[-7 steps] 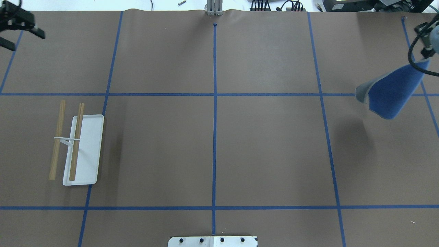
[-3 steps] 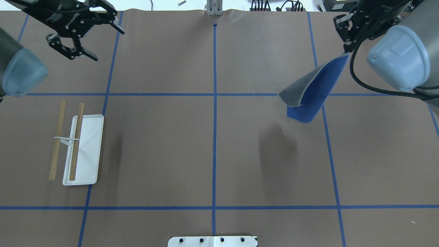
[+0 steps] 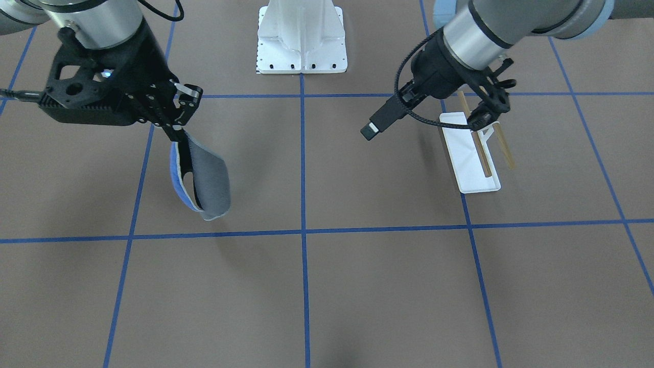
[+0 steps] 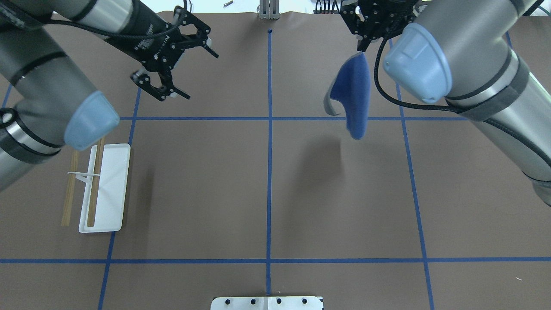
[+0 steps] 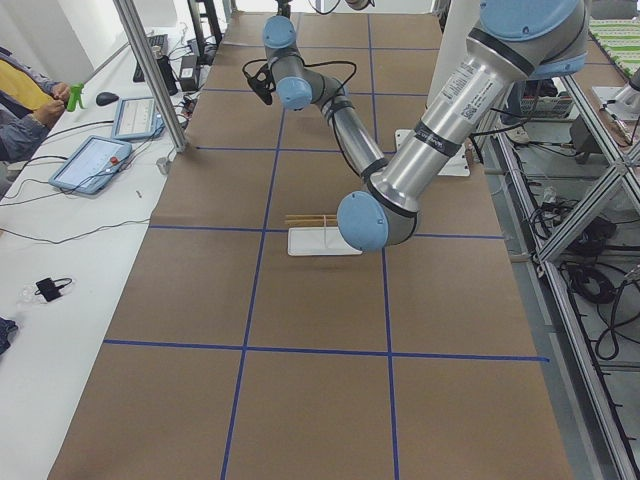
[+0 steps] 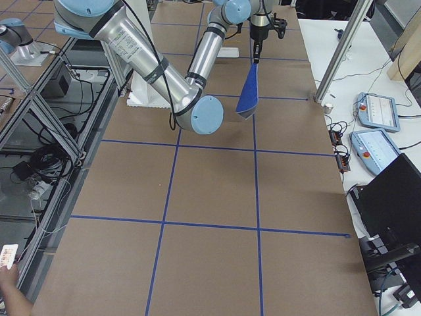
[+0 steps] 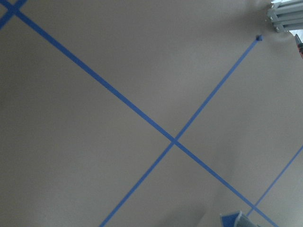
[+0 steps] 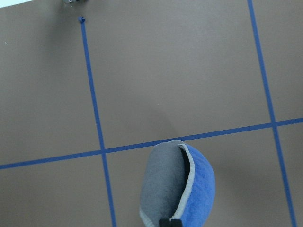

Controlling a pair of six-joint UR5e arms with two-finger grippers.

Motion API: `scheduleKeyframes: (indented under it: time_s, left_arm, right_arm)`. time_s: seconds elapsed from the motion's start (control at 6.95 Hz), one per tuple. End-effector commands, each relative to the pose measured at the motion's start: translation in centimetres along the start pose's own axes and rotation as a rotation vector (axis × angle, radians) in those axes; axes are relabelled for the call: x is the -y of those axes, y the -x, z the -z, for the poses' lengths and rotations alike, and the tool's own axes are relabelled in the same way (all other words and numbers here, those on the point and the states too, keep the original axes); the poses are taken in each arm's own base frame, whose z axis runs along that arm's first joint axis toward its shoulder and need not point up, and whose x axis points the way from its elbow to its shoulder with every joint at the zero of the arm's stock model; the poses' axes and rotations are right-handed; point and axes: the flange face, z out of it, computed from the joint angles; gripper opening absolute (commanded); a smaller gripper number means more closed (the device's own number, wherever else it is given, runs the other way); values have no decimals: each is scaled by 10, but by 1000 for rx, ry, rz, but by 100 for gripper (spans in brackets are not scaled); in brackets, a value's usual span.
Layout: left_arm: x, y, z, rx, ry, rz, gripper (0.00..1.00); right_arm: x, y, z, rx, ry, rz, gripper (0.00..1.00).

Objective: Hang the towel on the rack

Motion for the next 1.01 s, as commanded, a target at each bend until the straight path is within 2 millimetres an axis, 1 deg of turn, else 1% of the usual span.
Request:
scheduleKeyframes:
  time_s: [0.0, 0.14, 0.29, 0.43, 0.72, 0.86]
  left_arm:
    - [-25, 3, -45, -85, 2, 134, 98]
    - [-30, -10, -47, -95, 6, 155, 98]
    - [-35, -27, -47, -142, -20, 190, 98]
    - [-34, -32, -44, -209, -30, 225, 98]
    - [-35, -32, -42, -226, -20, 249, 98]
    - [-34, -33, -43, -229, -19, 247, 98]
  right_arm:
    - [-11, 54, -11, 93, -1, -169, 0]
    - [-21, 73, -14, 119, 5, -206, 0]
    - [-33, 89, -16, 126, 11, -218, 0]
    - [-39, 98, -12, 135, 8, -219, 0]
    - [-43, 100, -9, 143, 9, -223, 0]
    - [-46, 101, -3, 153, 8, -227, 0]
